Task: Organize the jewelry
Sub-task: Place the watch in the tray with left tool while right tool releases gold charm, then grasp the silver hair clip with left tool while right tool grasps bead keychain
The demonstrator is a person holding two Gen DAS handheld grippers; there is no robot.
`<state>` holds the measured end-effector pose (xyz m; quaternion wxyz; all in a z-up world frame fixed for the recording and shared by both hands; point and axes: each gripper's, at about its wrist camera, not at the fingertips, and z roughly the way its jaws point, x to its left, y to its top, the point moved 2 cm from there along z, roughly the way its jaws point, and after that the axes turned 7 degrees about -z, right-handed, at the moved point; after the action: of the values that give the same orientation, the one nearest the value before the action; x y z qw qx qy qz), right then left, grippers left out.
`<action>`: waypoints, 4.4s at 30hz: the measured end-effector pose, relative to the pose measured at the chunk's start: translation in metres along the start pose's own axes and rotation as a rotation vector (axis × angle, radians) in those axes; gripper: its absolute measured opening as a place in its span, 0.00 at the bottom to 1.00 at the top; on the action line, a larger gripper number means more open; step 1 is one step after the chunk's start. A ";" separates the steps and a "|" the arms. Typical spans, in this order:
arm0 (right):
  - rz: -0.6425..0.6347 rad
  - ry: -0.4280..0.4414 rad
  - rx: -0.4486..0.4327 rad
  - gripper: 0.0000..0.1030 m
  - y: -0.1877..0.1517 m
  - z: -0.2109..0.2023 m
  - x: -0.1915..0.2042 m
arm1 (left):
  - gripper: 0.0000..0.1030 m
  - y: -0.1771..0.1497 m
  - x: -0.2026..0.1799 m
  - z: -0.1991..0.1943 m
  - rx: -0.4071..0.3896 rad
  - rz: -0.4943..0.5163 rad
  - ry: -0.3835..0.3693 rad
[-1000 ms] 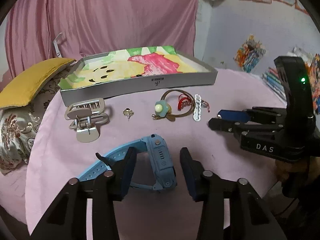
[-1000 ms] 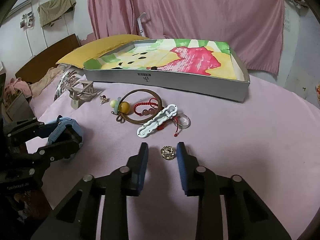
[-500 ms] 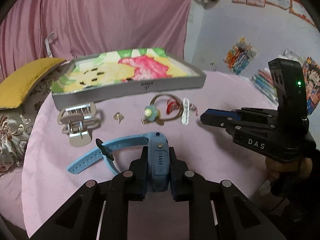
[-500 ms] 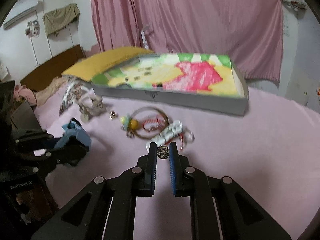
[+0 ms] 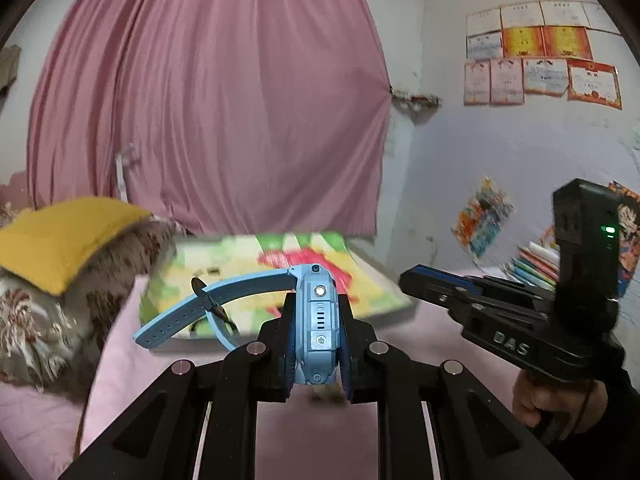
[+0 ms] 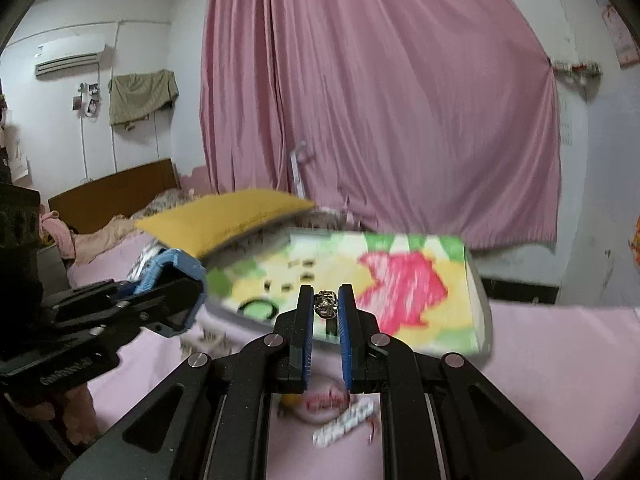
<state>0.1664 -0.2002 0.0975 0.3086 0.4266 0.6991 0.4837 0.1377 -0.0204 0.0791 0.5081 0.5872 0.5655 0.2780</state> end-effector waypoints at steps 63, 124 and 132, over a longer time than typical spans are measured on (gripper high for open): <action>0.112 -0.066 0.169 0.53 -0.018 0.089 -0.029 | 0.60 0.024 0.068 0.099 0.229 -0.107 0.132; -0.036 0.231 0.475 0.41 -0.072 0.086 0.038 | 0.84 -0.050 0.107 0.053 0.433 -0.155 0.214; -0.075 0.208 0.499 0.32 -0.070 0.094 0.040 | 0.80 -0.049 0.102 0.068 0.469 -0.117 0.222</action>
<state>0.2065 -0.1373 -0.0013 0.1381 0.4111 0.8400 0.3261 0.2013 0.0494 -0.0129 0.3083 0.6211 0.6997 0.1722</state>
